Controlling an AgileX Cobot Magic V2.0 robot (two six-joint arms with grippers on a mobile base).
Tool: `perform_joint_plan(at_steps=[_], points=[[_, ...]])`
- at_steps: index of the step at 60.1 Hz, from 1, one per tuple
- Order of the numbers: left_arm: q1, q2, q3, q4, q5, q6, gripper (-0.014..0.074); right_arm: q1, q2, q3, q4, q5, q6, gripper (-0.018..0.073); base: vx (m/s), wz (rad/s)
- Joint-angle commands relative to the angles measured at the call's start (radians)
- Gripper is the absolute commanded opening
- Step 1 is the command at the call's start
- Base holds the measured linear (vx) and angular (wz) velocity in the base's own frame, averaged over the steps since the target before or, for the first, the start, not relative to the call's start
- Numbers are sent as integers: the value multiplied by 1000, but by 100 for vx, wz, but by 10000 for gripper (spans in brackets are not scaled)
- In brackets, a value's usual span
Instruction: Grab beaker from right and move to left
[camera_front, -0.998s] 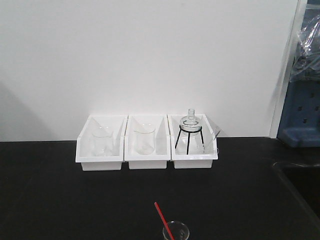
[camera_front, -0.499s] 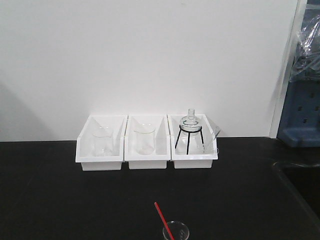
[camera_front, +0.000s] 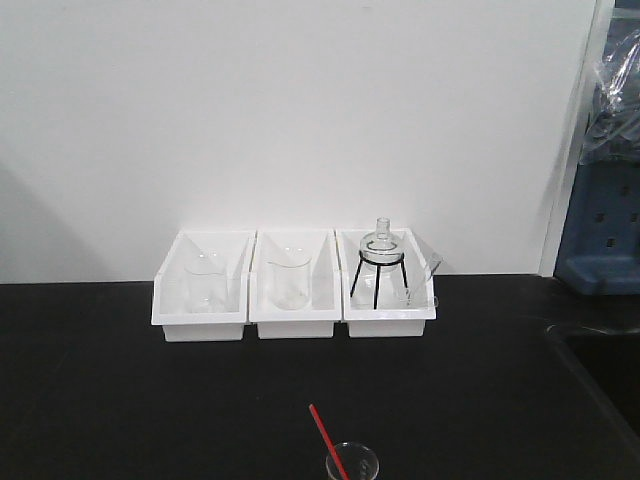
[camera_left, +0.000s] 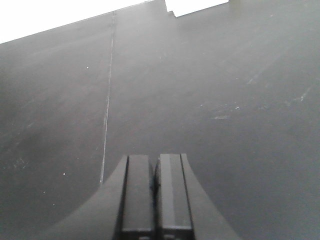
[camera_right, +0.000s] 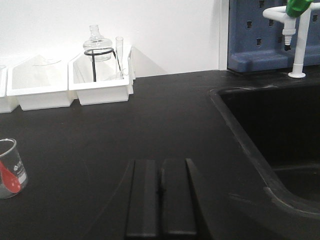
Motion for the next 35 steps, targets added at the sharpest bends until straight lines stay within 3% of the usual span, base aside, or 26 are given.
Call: perform_joint_plan(at_steps=[1, 35], points=[[-6, -6, 19, 0, -76, -1, -6, -7, -15, 9, -12, -79, 1, -8, 0, 0], [-6, -6, 19, 0, -76, -1, -6, -7, -15, 9, -12, -73, 1, -8, 0, 0]])
